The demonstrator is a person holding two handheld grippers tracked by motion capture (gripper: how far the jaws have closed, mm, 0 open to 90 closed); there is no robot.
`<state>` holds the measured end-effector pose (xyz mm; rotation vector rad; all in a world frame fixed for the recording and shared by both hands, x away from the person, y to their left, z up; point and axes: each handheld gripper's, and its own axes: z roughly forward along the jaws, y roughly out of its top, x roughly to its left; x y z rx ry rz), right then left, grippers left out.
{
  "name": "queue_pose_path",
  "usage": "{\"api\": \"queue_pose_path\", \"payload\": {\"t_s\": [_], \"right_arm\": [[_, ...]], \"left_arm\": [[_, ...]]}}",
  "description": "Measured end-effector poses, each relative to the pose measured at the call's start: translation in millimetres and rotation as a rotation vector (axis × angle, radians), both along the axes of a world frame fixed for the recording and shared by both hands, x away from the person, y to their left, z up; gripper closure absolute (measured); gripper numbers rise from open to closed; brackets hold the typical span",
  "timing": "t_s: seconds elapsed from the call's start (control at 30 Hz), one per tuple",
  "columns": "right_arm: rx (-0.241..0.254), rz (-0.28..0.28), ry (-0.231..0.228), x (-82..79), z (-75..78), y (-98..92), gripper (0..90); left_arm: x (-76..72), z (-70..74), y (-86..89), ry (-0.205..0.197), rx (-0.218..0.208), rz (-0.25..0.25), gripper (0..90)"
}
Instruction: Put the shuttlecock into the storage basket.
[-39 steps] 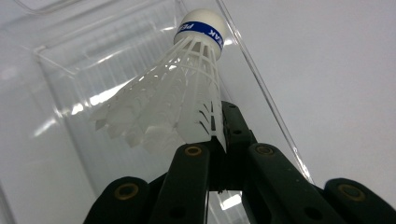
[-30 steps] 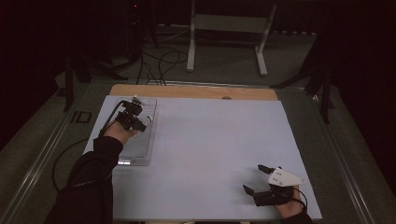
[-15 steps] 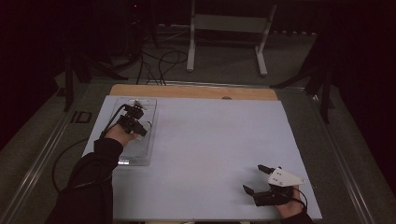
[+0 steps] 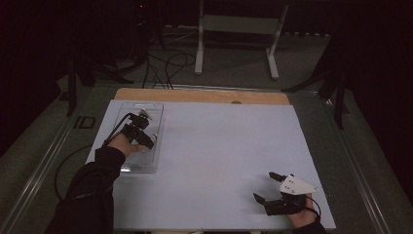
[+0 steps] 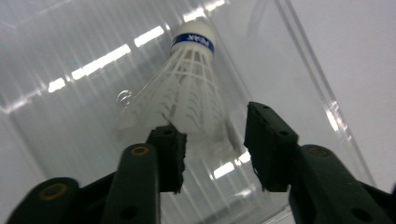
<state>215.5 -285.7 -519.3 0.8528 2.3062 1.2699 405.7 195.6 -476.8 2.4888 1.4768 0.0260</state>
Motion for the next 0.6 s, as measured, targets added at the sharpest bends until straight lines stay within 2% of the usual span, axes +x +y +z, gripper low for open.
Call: {"api": "queue_pose_path", "payload": {"t_s": [0.2,0.3,0.47,0.53,0.6], "right_arm": [[0.000,-0.002,0.001,0.1,-0.1,0.2,7.9],[0.000,0.000,0.000,0.1,0.0,0.4,7.9],[-0.002,-0.001,0.002,0.0,0.0,0.7,7.9],[-0.003,0.000,0.002,0.1,-0.1,0.7,7.9],[-0.003,-0.001,0.003,0.1,-0.3,0.9,7.9]], "left_arm": [[-7.3,1.4,4.3,0.011,0.046,-0.010,37.0],[-9.3,2.3,6.3,0.009,0.043,-0.003,28.0],[-14.3,7.5,12.5,0.009,0.045,0.004,18.7],[-15.5,9.8,15.1,0.008,0.028,0.002,16.2],[-17.7,12.0,16.5,0.000,0.030,-0.007,15.6]]}}
